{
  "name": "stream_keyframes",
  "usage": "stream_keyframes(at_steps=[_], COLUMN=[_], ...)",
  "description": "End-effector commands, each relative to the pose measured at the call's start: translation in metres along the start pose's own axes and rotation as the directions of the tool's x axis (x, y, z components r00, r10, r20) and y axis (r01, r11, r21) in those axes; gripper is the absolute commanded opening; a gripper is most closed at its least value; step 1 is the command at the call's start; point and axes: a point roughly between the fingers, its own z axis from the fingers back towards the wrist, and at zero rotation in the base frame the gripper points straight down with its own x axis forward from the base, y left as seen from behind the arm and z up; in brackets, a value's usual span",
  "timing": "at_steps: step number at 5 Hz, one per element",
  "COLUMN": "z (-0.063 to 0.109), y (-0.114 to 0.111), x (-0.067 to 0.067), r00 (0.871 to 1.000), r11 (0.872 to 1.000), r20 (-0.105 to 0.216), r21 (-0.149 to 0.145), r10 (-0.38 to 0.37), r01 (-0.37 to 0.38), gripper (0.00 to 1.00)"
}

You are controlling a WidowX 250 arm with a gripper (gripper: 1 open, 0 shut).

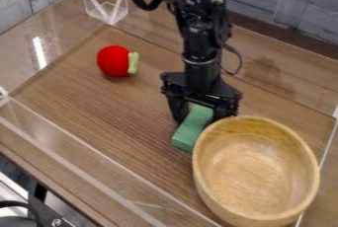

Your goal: Put the green stick in the brown bowl

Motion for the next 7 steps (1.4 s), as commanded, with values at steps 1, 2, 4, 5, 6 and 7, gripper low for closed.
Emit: stream_keyframes(at_steps=[1,2,4,5,6,7], z=[0.013,0.017,0.008,0.002,0.001,0.000], y=[-0.008,-0.007,-0.002,0.003,0.013,0.022], x=[0.010,0.013,0.016,0.016,0.016,0.017], r00=[0.998,0.998,0.999,0.999,0.997,0.995], r11=[0.999,0.999,1.000,1.000,0.999,0.996], r20=[0.047,0.050,0.048,0.049,0.054,0.058], r21=[-0.005,-0.003,0.005,0.008,0.008,0.008], r10=[-0.051,-0.038,-0.010,0.004,0.046,0.086], r01=[0.052,0.038,0.010,-0.005,-0.047,-0.086], gripper=[1.00,1.00,1.00,1.00,1.00,1.00])
